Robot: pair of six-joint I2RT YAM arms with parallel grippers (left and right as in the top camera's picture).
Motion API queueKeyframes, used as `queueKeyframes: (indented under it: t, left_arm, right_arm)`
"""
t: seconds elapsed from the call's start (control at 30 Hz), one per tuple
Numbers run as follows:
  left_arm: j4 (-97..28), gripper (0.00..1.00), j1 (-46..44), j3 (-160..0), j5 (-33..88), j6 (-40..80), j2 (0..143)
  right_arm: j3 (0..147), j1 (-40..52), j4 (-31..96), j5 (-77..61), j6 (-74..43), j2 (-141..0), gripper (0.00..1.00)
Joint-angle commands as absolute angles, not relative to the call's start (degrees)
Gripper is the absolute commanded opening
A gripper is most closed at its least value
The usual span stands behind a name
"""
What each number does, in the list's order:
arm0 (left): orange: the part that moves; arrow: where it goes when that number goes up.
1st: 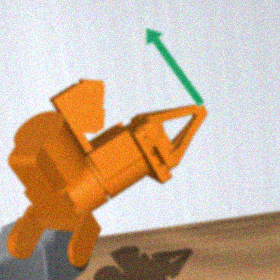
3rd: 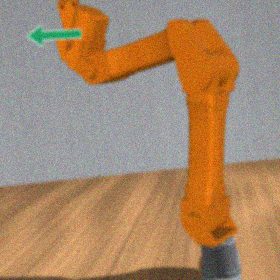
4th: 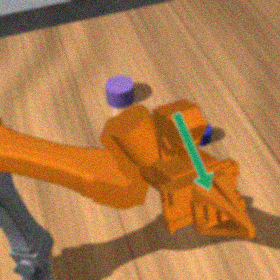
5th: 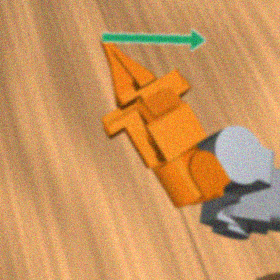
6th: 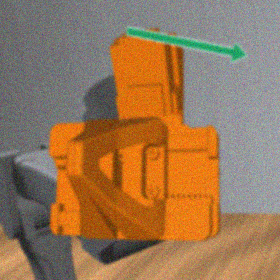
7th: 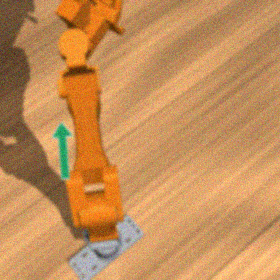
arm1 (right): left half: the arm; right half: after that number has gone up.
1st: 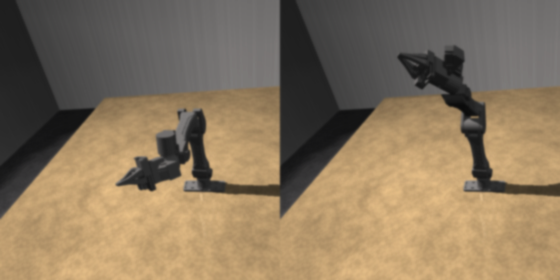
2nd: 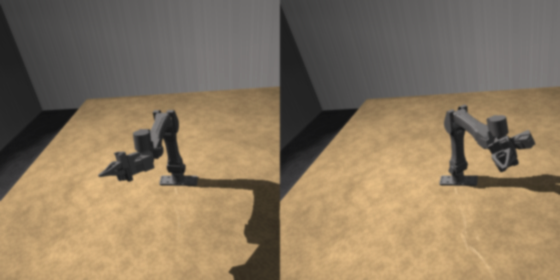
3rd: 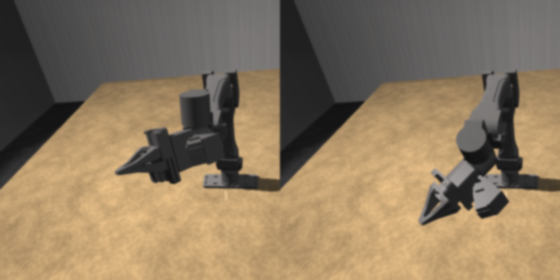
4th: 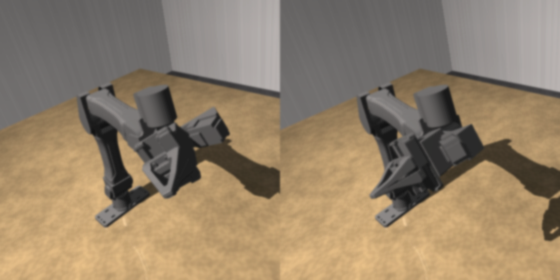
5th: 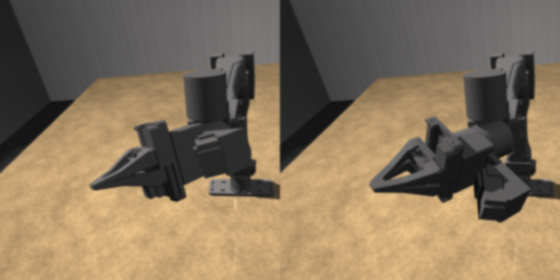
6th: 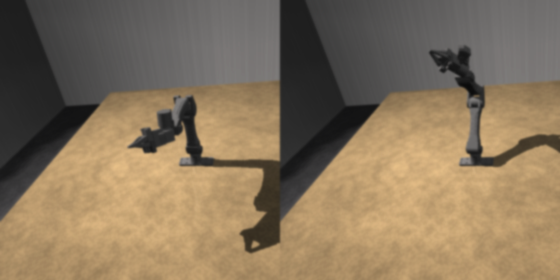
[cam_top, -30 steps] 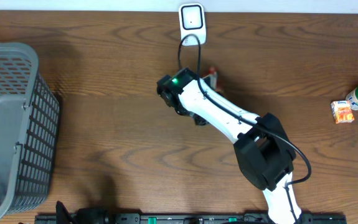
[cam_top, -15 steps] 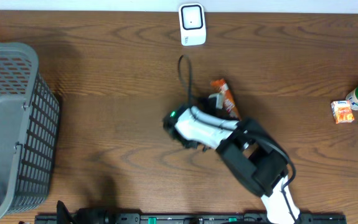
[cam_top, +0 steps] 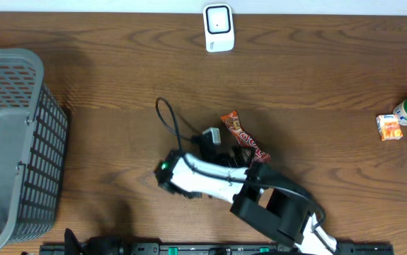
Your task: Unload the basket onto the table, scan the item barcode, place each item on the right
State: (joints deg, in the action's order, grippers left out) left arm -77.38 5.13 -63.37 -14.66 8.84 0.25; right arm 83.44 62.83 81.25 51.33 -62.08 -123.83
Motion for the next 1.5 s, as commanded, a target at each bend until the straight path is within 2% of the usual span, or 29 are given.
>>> queueKeyframes:
  t: [0.0, 0.13, 0.2, 0.4, 0.5, 0.83, 0.93, 0.97, 1.0, 1.13, 1.37, 1.47]
  left_arm:
    - [-77.3, 0.85, 5.0, -63.3, -14.1, 8.9, 0.2]
    - [-77.3, 0.85, 5.0, -63.3, -14.1, 8.9, 0.2]
    - [-77.3, 0.85, 5.0, -63.3, -14.1, 8.9, 0.2]
    - [-77.3, 0.85, 5.0, -63.3, -14.1, 8.9, 0.2]
    - [-77.3, 0.85, 5.0, -63.3, -14.1, 8.9, 0.2]
    - [-77.3, 0.85, 5.0, -63.3, -14.1, 8.9, 0.2]
    - [-77.3, 0.85, 5.0, -63.3, -14.1, 8.9, 0.2]
    - [-77.3, 0.85, 5.0, -63.3, -14.1, 8.9, 0.2]
    - [-77.3, 0.85, 5.0, -63.3, -14.1, 8.9, 0.2]
    - [-77.3, 0.85, 5.0, -63.3, -14.1, 8.9, 0.2]
    - [-77.3, 0.85, 5.0, -63.3, -14.1, 8.9, 0.2]
    - [-77.3, 0.85, 5.0, -63.3, -14.1, 8.9, 0.2]
  right_arm:
    - [88.0, 58.8, 76.8, 47.5, -49.2, -123.4, 0.99]
    - [88.4, 54.2, 62.0, 43.2, -28.6, -123.7, 0.93]
    - [88.4, 52.0, 57.3, 41.7, -24.6, -123.9, 0.9]
    - [88.4, 44.8, 51.3, 41.4, -23.6, -123.9, 0.79]
    - [88.4, 42.2, 50.3, 37.0, -22.0, -123.9, 0.69]
    - [88.4, 42.5, 48.1, 35.6, -20.1, -127.5, 0.72]
    - [88.4, 42.6, 47.3, 35.2, -20.1, -129.8, 0.68]
    - [88.4, 42.6, 47.3, 35.2, -20.1, -130.7, 0.63]
    - [88.4, 42.6, 47.3, 35.3, -20.1, -131.6, 0.52]
    - [88.4, 42.9, 48.4, 35.6, -21.0, -133.5, 0.01]
    - [92.2, 43.0, 53.9, 32.8, -21.1, -131.5, 0.01]
    - [97.7, 43.0, 60.4, 25.5, -19.7, -129.1, 0.01]
